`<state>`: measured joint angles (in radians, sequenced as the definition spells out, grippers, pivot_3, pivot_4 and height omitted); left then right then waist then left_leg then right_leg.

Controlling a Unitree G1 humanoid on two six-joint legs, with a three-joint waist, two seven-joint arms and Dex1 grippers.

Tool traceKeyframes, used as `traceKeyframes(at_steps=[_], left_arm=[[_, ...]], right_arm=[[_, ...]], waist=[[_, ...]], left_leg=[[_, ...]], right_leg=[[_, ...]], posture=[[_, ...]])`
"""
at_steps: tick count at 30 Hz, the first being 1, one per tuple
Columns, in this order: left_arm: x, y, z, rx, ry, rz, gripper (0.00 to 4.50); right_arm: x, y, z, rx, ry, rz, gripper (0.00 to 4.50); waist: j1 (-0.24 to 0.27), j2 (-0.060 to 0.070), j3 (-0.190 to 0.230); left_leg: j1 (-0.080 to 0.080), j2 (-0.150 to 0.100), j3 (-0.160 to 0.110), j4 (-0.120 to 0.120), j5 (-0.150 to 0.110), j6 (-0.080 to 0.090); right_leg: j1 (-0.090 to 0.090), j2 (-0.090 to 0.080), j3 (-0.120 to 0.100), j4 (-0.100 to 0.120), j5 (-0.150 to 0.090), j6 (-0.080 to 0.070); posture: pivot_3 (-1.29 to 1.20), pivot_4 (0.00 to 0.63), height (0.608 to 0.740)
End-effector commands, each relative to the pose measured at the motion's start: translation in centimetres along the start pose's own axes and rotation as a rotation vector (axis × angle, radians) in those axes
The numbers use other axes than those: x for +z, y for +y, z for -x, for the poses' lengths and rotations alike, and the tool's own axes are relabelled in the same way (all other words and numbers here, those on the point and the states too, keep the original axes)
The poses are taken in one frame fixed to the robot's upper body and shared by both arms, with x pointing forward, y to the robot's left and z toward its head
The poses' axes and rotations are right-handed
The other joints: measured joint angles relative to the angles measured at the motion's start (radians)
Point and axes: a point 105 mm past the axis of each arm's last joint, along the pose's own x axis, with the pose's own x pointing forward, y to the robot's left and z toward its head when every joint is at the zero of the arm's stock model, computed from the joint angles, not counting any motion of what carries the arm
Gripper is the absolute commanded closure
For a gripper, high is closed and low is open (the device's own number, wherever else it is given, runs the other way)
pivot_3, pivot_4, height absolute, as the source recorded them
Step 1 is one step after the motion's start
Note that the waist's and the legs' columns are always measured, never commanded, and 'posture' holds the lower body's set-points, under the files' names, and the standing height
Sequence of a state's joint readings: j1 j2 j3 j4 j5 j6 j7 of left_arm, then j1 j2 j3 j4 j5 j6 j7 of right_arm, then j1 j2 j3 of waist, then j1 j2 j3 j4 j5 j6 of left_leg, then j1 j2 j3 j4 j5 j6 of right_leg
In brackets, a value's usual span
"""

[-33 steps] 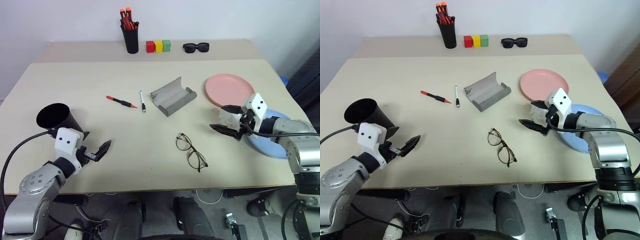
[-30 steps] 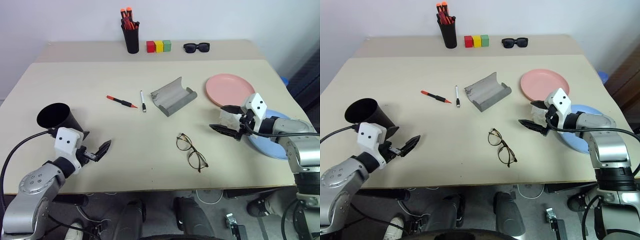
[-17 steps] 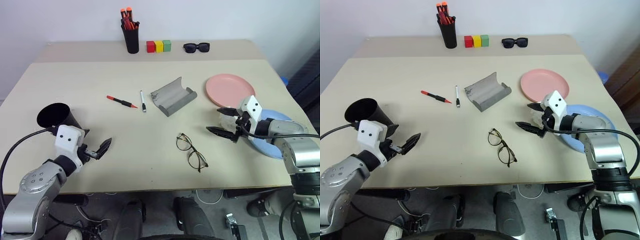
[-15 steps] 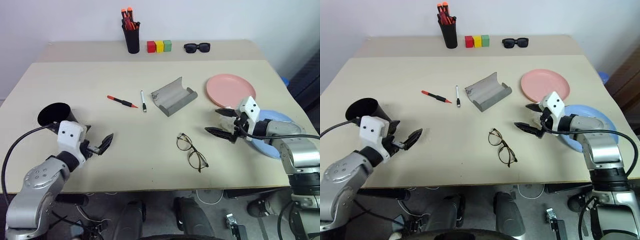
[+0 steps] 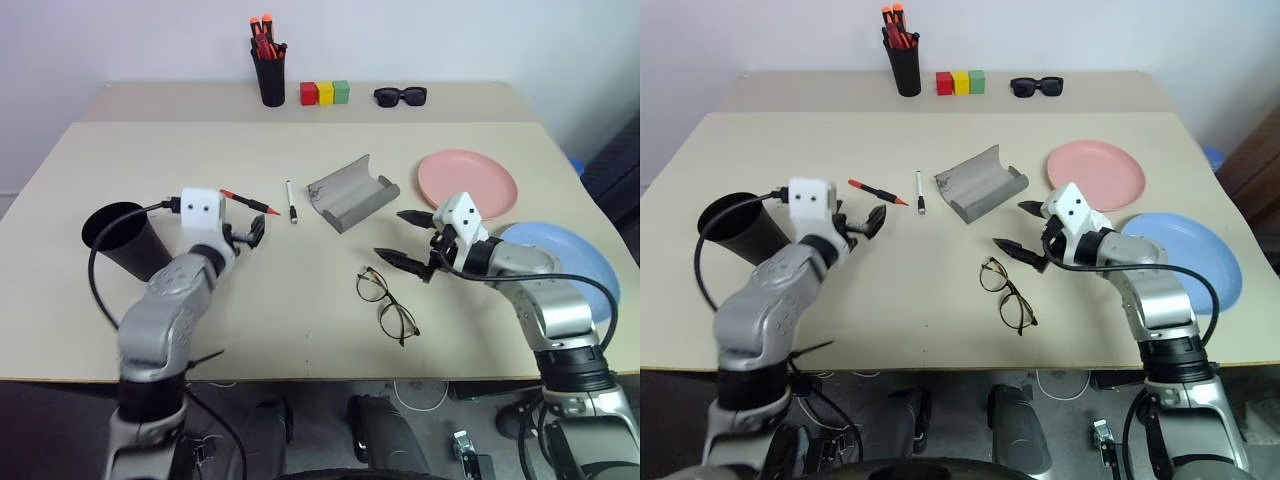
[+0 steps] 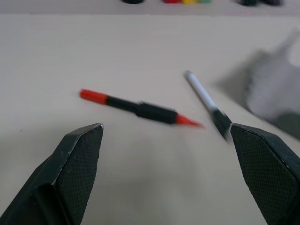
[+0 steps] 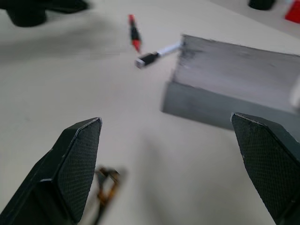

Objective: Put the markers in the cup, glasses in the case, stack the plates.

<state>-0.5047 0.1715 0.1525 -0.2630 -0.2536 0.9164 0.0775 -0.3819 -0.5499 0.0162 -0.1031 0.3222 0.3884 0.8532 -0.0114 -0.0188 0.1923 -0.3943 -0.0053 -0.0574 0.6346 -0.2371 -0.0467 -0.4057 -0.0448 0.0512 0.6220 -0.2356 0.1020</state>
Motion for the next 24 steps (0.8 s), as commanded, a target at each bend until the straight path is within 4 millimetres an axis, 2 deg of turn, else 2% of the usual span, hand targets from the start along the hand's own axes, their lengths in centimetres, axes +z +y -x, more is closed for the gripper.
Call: traceKeyframes(at_steps=[1,5,9,18,22,24], left_arm=[[0.6,1.1,-2.0,0.178,0.039,0.018,0.05],[0.9,0.3,-4.3,0.28,0.123,0.084,0.05],[0.9,-1.3,-6.1,0.296,0.207,0.084,0.05],[-1.5,-2.1,-7.7,0.323,0.415,0.209,0.05],[-2.2,-1.2,-7.6,0.368,0.461,0.231,1.19],[-2.2,-1.0,-7.6,0.382,0.464,0.236,2.23]], right_arm=[[1.9,2.1,-1.3,0.036,-0.069,0.037,0.0],[2.6,4.4,-2.3,0.095,-0.106,0.006,0.0],[2.8,5.3,-3.2,0.118,-0.122,-0.008,0.0],[2.9,6.9,-3.3,0.135,-0.133,-0.029,0.0],[2.8,7.2,-3.4,0.132,-0.132,-0.038,0.0],[2.7,7.1,-3.5,0.128,-0.131,-0.041,0.0]], waist=[[-0.001,0.0,0.0],[-0.002,0.0,0.0],[-0.002,-0.001,0.0],[-0.003,-0.001,0.0],[-0.005,-0.001,0.0],[-0.005,-0.001,0.0]], left_leg=[[0.0,0.0,0.0,0.0,0.0,0.0],[0.0,0.0,-0.001,-0.001,0.0,0.0],[0.0,-0.001,-0.001,-0.001,0.0,0.0],[0.0,-0.002,-0.001,-0.002,0.0,-0.001],[0.001,-0.002,-0.001,-0.002,0.001,-0.002],[0.002,-0.002,-0.001,-0.002,0.001,-0.003]], right_leg=[[0.0,0.0,0.0,0.0,0.0,0.0],[0.0,0.0,0.0,0.0,0.0,0.001],[-0.001,0.0,0.0,0.001,0.0,0.001],[-0.002,-0.001,-0.001,0.003,-0.001,0.002],[-0.002,-0.001,-0.001,0.006,-0.001,0.002],[-0.002,-0.001,-0.001,0.006,-0.001,0.002]], posture=[[0.0,0.15,0.74],[0.0,0.15,0.74],[0.0,0.15,0.74],[0.0,0.15,0.74],[0.0,0.15,0.74],[0.0,0.15,0.74]])
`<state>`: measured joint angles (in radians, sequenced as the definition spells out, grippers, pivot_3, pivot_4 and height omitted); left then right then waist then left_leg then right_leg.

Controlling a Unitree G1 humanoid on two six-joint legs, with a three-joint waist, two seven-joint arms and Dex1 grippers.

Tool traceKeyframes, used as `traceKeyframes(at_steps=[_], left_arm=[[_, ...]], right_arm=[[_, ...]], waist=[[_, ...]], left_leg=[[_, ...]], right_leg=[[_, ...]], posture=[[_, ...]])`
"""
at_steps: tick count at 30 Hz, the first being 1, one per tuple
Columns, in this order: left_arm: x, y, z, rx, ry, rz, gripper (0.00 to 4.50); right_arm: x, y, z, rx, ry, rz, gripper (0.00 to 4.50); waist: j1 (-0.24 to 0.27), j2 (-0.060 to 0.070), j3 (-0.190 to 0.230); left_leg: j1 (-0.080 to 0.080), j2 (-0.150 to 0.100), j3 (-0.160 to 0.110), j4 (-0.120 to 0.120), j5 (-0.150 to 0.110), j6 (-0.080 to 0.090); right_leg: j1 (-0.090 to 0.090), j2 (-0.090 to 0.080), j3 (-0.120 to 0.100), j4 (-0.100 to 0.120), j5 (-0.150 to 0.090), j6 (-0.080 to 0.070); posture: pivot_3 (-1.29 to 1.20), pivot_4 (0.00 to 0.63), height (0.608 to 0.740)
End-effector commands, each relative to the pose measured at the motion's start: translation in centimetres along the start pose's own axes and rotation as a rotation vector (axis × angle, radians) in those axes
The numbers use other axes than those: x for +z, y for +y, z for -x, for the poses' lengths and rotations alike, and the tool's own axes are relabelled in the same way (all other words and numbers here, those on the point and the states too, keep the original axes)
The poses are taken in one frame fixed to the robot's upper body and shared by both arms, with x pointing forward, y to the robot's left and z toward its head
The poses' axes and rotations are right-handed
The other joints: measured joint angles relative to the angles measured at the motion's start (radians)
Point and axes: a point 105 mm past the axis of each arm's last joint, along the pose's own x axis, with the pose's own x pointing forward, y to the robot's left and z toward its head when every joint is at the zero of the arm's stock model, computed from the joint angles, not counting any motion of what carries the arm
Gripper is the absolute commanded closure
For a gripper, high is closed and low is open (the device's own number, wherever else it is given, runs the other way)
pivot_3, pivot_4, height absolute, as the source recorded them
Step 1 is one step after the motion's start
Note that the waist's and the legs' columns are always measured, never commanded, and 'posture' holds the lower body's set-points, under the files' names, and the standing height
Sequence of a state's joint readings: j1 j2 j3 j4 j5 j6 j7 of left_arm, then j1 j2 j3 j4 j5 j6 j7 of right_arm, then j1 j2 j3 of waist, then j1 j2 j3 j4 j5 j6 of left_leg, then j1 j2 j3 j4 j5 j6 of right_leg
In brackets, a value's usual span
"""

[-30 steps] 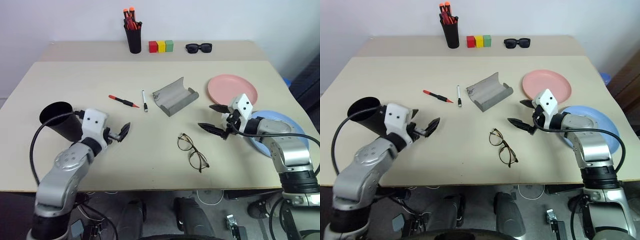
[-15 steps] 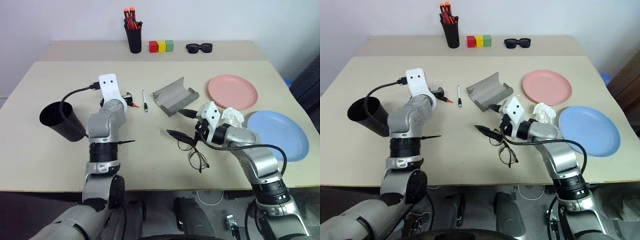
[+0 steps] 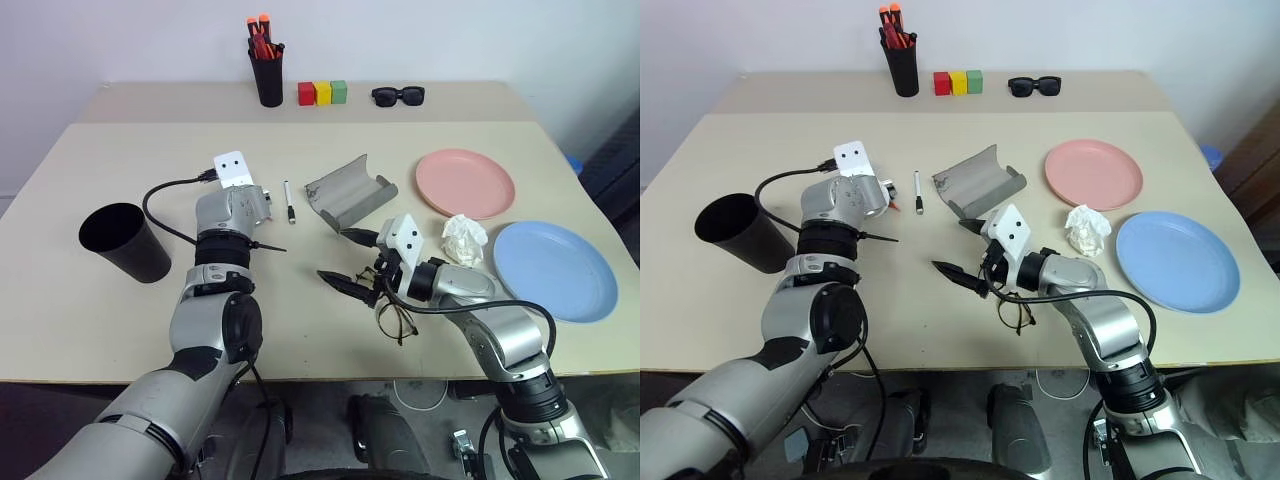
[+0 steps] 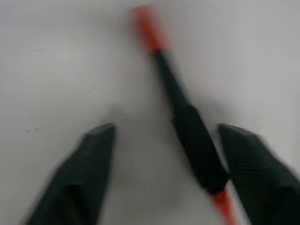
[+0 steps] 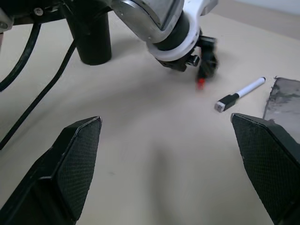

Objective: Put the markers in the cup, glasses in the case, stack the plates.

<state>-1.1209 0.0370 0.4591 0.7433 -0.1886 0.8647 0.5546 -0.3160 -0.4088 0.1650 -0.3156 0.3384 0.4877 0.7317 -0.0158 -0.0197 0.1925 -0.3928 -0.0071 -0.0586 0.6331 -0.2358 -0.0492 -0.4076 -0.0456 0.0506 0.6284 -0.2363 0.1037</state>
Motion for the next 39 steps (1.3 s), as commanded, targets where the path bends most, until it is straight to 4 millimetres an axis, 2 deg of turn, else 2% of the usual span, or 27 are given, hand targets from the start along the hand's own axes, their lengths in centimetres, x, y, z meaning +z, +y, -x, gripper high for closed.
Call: traceKeyframes(at_steps=[1,3,5,7,9,11,14,17,20,24,28,31,39], left_arm=[[0.2,0.0,0.1,-0.004,0.008,0.037,2.73],[0.8,-0.2,0.3,-0.027,-0.03,0.077,3.76],[1.7,-0.6,0.7,-0.061,-0.08,0.112,4.48],[3.9,-0.7,1.7,-0.091,-0.247,0.103,4.48],[6.4,-0.6,3.6,-0.111,-0.461,0.041,4.48],[8.0,-0.2,5.6,-0.128,-0.632,-0.001,4.48],[10.8,2.5,10.6,-0.086,-0.998,-0.032,4.48],[11.2,5.4,14.9,0.028,-1.261,-0.135,4.48],[10.1,8.9,17.2,0.185,-1.383,-0.205,4.48],[7.9,13.2,17.5,0.354,-1.353,-0.201,4.48],[6.0,15.5,16.7,0.418,-1.287,-0.197,4.48],[5.0,16.5,15.8,0.442,-1.231,-0.158,4.48],[3.6,16.8,14.7,0.448,-1.165,-0.121,4.48]], right_arm=[[1.2,0.6,-0.2,0.012,-0.049,0.024,0.0],[1.2,0.6,-0.3,0.011,-0.05,0.019,0.0],[1.1,0.8,-0.4,0.013,-0.053,0.015,0.0],[1.1,1.0,-0.6,0.019,-0.056,0.009,0.0],[1.0,1.1,-0.9,0.023,-0.06,0.005,0.0],[0.9,1.1,-1.1,0.025,-0.066,0.002,0.0],[0.9,1.2,-1.5,0.032,-0.078,-0.002,0.0],[1.0,1.3,-1.9,0.043,-0.09,-0.006,0.0],[1.1,1.5,-2.2,0.058,-0.106,-0.019,0.0],[1.4,1.9,-2.7,0.076,-0.136,-0.055,0.0],[2.8,2.4,-3.2,0.091,-0.238,-0.122,0.0],[3.5,3.1,-3.7,0.115,-0.29,-0.141,0.0],[4.2,3.5,-4.5,0.131,-0.349,-0.203,0.0]], waist=[[0.0,0.0,0.0],[0.004,0.0,0.0],[0.004,0.0,0.0],[0.003,-0.002,0.001],[-0.001,-0.002,0.001],[-0.004,-0.002,0.001],[-0.005,-0.002,0.001],[-0.005,-0.002,0.001],[0.001,-0.002,0.001],[0.003,-0.002,0.001],[0.003,-0.003,0.0],[0.003,-0.003,0.0],[0.0,-0.003,0.0]], left_leg=[[0.0,0.0,0.0,0.0,0.0,0.0],[0.0,0.0,0.0,0.0,0.001,-0.001],[0.0,-0.001,-0.001,0.0,0.001,-0.001],[0.0,-0.001,0.0,0.0,0.001,-0.001],[-0.001,-0.001,0.0,0.0,0.001,-0.002],[-0.001,0.0,0.0,-0.002,0.001,-0.002],[-0.001,0.0,0.0,-0.003,0.002,-0.003],[0.0,0.001,0.001,-0.003,0.002,-0.003],[0.0,0.001,0.001,-0.002,0.002,-0.003],[0.0,0.001,0.0,-0.001,0.002,-0.003],[0.0,0.001,0.0,0.0,0.002,-0.003],[0.0,0.001,0.0,0.0,0.002,-0.003],[0.0,0.001,0.0,0.0,0.002,-0.003]], right_leg=[[0.0,0.0,0.0,0.0,0.0,0.0],[0.0,0.0,0.0,0.0,0.0,0.0],[0.0,-0.001,0.0,0.0,0.0,0.0],[0.0,-0.001,0.0,0.0,0.0,0.0],[0.0,-0.001,0.0,0.0,0.0,0.0],[-0.002,-0.001,0.001,0.0,0.0,0.0],[-0.003,0.0,0.001,0.001,0.0,-0.001],[-0.003,0.0,0.002,0.002,0.0,-0.001],[-0.002,0.0,0.002,0.001,0.0,-0.001],[0.0,0.0,0.001,0.0,0.0,-0.001],[0.0,0.0,0.0,0.001,0.0,-0.001],[0.0,0.001,0.0,0.001,0.0,-0.001],[0.0,0.001,0.0,0.001,0.0,-0.001]], posture=[[0.0,0.15,0.74],[0.0,0.15,0.74],[0.0,0.15,0.74],[0.0,0.15,0.74],[0.0,0.15,0.74],[0.0,0.15,0.74],[0.0,0.15,0.74],[0.0,0.15,0.74],[0.0,0.15,0.74],[0.0,0.15,0.74],[0.0,0.15,0.74],[0.0,0.15,0.74],[0.0,0.15,0.74]])
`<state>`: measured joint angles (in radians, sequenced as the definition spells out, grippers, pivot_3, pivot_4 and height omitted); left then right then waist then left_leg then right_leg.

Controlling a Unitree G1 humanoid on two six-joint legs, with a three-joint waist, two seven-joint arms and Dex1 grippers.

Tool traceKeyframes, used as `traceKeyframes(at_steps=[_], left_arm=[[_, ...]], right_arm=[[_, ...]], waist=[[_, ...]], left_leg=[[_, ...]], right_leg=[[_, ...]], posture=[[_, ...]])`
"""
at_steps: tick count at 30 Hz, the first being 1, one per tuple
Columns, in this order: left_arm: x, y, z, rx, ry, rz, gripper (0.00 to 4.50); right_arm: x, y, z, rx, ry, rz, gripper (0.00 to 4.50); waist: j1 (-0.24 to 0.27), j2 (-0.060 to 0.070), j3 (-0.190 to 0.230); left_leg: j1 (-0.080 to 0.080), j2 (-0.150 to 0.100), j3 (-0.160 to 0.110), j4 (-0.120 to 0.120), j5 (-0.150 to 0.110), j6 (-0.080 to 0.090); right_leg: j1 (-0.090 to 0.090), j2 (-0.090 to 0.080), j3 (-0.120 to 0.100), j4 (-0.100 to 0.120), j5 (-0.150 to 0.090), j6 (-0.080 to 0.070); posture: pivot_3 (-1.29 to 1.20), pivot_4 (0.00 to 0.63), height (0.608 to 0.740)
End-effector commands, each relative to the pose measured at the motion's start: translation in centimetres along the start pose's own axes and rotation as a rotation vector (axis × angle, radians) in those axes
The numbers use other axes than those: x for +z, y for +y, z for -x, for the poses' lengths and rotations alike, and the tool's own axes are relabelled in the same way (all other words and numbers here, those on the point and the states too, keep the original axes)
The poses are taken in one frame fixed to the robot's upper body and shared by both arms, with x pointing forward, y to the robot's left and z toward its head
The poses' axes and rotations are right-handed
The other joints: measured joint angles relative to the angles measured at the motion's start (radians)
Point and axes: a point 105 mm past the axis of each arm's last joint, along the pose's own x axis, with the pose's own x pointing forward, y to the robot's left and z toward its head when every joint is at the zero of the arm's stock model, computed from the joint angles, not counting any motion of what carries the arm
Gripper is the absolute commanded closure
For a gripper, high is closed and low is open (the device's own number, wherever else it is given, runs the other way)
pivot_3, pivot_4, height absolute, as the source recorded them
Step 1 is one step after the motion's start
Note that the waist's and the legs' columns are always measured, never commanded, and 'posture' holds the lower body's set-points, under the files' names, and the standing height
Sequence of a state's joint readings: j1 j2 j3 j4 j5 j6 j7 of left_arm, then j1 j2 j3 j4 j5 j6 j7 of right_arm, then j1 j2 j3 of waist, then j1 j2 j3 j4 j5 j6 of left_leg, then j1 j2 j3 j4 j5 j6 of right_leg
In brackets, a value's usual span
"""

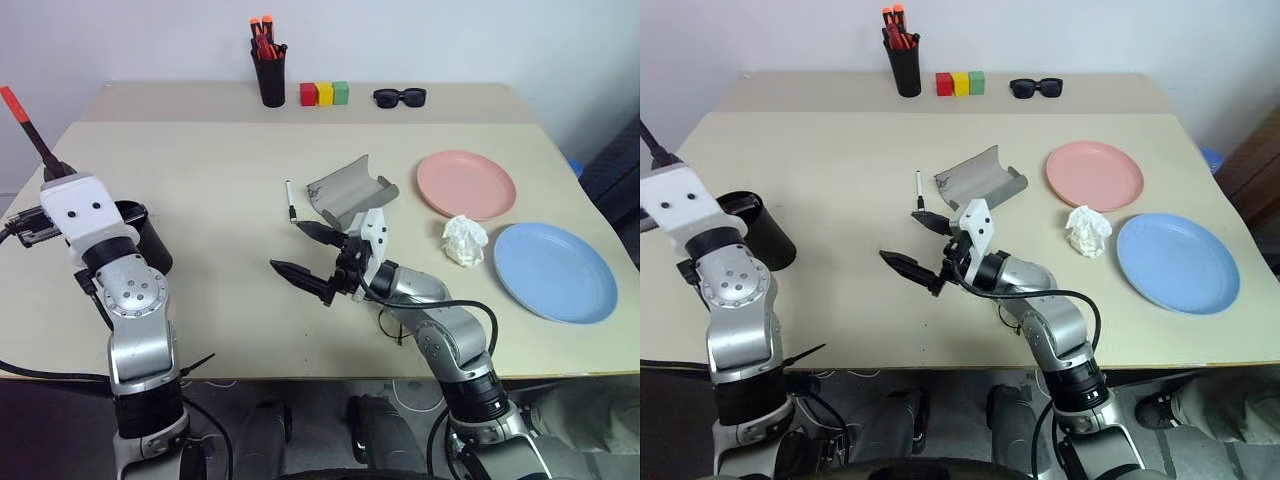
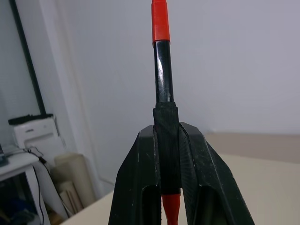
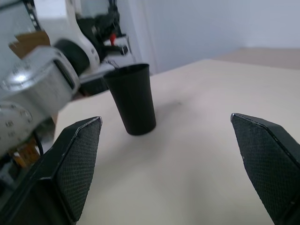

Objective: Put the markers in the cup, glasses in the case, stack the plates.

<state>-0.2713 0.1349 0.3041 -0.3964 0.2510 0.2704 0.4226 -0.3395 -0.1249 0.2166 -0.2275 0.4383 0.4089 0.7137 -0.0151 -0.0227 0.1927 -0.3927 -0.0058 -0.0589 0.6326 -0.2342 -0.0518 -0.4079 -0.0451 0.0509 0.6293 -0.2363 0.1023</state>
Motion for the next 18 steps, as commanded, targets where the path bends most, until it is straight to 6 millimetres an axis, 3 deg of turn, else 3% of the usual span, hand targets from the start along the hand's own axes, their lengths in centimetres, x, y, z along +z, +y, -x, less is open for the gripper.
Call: traceKeyframes(at_steps=[1,10,18], left_arm=[[0.2,0.8,0.3,0.036,-0.012,-0.003,4.48],[-0.8,0.7,1.0,0.051,0.029,0.012,4.48],[-1.1,0.5,1.1,0.048,0.041,0.016,0.6]], right_arm=[[1.3,0.1,-0.4,0.016,-0.057,0.007,0.0],[1.3,0.0,-0.5,0.01,-0.063,-0.005,0.0],[1.5,0.0,-0.6,0.011,-0.065,-0.012,0.0]], waist=[[-0.001,0.0,0.0],[-0.001,0.0,0.0],[-0.001,0.0,0.0]], left_leg=[[0.0,0.0,0.0,0.0,0.0,0.0],[0.0,0.0,0.0,0.0,0.0,0.0],[0.0,0.0,0.0,0.0,0.0,0.0]], right_leg=[[0.0,0.0,0.0,0.0,0.0,0.0],[0.0,0.0,0.0,0.0,0.0,0.0],[0.0,0.0,0.0,0.0,0.0,0.0]], posture=[[0.0,0.15,0.74],[0.0,0.15,0.74],[0.0,0.15,0.74]])
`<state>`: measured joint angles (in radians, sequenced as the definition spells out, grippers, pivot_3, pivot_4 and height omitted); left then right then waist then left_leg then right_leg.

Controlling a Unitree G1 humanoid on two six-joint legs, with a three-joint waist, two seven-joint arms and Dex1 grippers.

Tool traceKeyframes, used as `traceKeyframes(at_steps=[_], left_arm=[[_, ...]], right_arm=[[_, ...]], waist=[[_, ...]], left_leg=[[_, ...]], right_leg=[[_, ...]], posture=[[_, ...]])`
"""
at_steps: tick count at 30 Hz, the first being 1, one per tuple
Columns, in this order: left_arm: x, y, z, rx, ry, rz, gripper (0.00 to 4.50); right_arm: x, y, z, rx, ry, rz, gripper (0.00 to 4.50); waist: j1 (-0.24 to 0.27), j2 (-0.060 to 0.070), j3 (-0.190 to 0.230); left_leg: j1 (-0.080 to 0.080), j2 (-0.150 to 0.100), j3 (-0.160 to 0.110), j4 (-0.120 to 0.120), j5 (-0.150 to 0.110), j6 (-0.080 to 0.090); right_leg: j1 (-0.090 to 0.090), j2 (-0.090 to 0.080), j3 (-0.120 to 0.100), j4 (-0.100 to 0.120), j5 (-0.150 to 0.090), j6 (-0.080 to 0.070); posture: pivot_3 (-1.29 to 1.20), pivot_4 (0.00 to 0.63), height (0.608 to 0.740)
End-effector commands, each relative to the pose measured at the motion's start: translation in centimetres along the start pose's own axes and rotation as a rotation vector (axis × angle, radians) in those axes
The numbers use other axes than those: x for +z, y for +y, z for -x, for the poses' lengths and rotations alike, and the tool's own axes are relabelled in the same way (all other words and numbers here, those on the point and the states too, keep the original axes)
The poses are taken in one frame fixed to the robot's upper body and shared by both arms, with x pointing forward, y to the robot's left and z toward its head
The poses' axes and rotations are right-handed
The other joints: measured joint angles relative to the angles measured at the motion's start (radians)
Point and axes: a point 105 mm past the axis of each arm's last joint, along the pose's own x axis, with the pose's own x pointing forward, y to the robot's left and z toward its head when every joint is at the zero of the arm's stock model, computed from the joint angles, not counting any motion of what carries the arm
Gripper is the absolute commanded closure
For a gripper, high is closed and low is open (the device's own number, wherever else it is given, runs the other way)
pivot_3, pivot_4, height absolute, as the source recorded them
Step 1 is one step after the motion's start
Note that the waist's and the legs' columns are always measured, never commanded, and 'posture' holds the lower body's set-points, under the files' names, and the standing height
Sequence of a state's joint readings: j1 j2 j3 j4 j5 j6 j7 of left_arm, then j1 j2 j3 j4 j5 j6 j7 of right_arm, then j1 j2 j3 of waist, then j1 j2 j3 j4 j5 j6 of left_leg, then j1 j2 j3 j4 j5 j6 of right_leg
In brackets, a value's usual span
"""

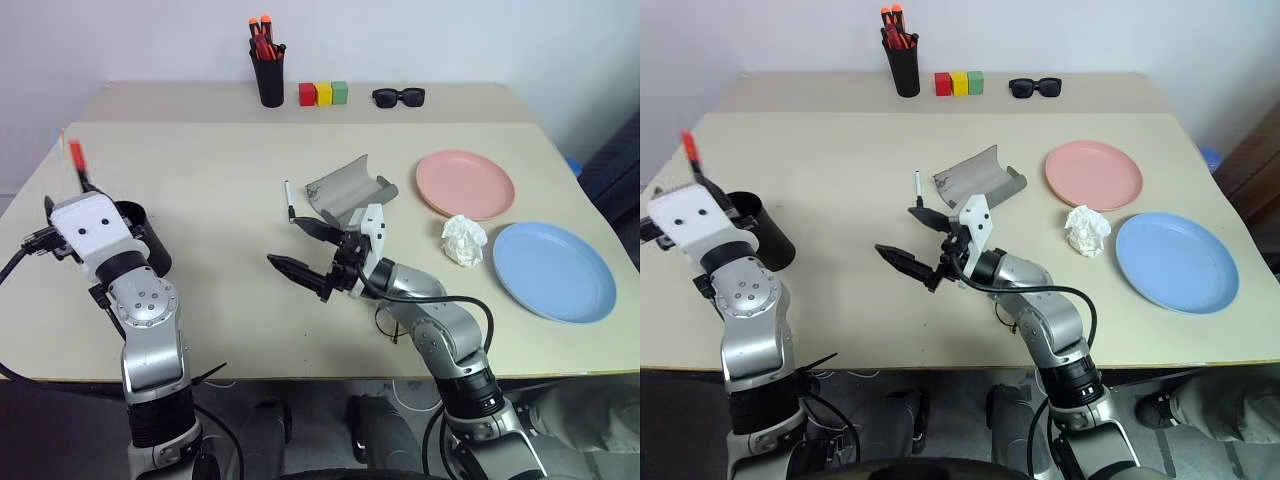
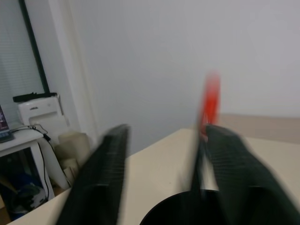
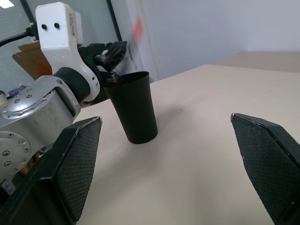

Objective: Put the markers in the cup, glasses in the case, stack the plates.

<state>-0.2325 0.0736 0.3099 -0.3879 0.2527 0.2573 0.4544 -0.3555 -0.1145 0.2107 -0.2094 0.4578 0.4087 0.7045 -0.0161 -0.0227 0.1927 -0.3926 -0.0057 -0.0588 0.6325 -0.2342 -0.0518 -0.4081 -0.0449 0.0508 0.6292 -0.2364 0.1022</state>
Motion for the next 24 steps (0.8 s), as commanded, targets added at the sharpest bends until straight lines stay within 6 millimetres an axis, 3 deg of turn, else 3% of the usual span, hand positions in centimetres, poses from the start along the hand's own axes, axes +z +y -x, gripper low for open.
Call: traceKeyframes(at_steps=[1,5,7,11,13,15,17,22,24], left_arm=[[0.5,0.2,0.0,0.01,-0.026,0.008,0.03],[0.9,-0.1,-0.1,0.0,-0.038,0.03,0.03],[2.0,-1.0,-0.4,-0.036,-0.076,0.067,0.03],[5.6,-6.2,-0.2,-0.299,-0.151,0.212,0.03],[6.2,-9.7,0.6,-0.482,-0.092,0.286,0.03],[4.4,-13.9,1.9,-0.657,0.117,0.259,0.03],[2.9,-16.4,2.9,-0.735,0.289,0.23,0.03],[-0.3,-20.5,4.4,-0.79,0.646,0.118,0.03],[-0.8,-21.7,4.3,-0.789,0.704,0.072,0.03]], right_arm=[[1.2,0.2,-0.3,0.014,-0.048,0.006,0.0],[1.2,0.1,-0.3,0.006,-0.049,0.006,0.0],[1.3,0.0,-0.2,-0.001,-0.051,0.006,0.0],[1.4,-0.2,-0.1,-0.017,-0.053,0.002,0.0],[1.4,-0.4,0.0,-0.036,-0.054,0.005,0.0],[1.6,-1.1,0.6,-0.078,-0.052,0.009,0.0],[1.5,-2.0,1.3,-0.124,-0.035,0.021,0.0],[1.7,-4.4,3.7,-0.242,0.009,0.064,0.0],[1.8,-4.9,4.5,-0.277,0.022,0.08,0.0]], waist=[[0.0,0.0,0.0],[0.0,0.0,0.0],[0.001,0.0,0.0],[0.006,0.0,0.0],[0.004,0.0,0.0],[0.004,0.0,0.0],[-0.001,0.0,0.0],[-0.006,-0.001,0.001],[-0.006,-0.001,0.001]], left_leg=[[0.0,0.0,0.0,0.0,0.0,0.0],[0.0,0.0,0.0,0.0,0.0,0.0],[0.0,0.0,0.0,0.0,0.0,0.0],[-0.001,0.0,0.0,0.0,0.0,0.0],[-0.001,0.0,0.0,0.001,0.0,0.0],[-0.001,-0.001,0.0,0.001,0.0,0.0],[-0.001,-0.001,0.0,0.0,0.0,0.0],[-0.001,-0.001,-0.001,0.0,0.0,0.0],[-0.001,0.0,-0.001,0.0,0.0,0.001]], right_leg=[[0.0,0.0,0.0,0.0,0.0,0.0],[0.0,0.0,0.0,0.0,0.0,0.0],[0.0,0.0,0.0,0.0,0.0,0.0],[0.0,0.0,0.0,-0.001,0.0,0.0],[0.001,0.0,0.0,-0.001,0.0,0.0],[0.001,0.0,0.0,-0.001,0.0,0.0],[0.001,0.0,0.0,-0.001,0.0,0.0],[-0.001,0.001,0.0,-0.001,-0.001,0.001],[-0.001,0.001,0.0,-0.001,-0.001,0.001]], posture=[[0.0,0.15,0.74],[0.0,0.15,0.74],[0.0,0.15,0.74],[0.0,0.15,0.74],[0.0,0.15,0.74],[0.0,0.15,0.74],[0.0,0.15,0.74],[0.0,0.15,0.74],[0.0,0.15,0.74]])
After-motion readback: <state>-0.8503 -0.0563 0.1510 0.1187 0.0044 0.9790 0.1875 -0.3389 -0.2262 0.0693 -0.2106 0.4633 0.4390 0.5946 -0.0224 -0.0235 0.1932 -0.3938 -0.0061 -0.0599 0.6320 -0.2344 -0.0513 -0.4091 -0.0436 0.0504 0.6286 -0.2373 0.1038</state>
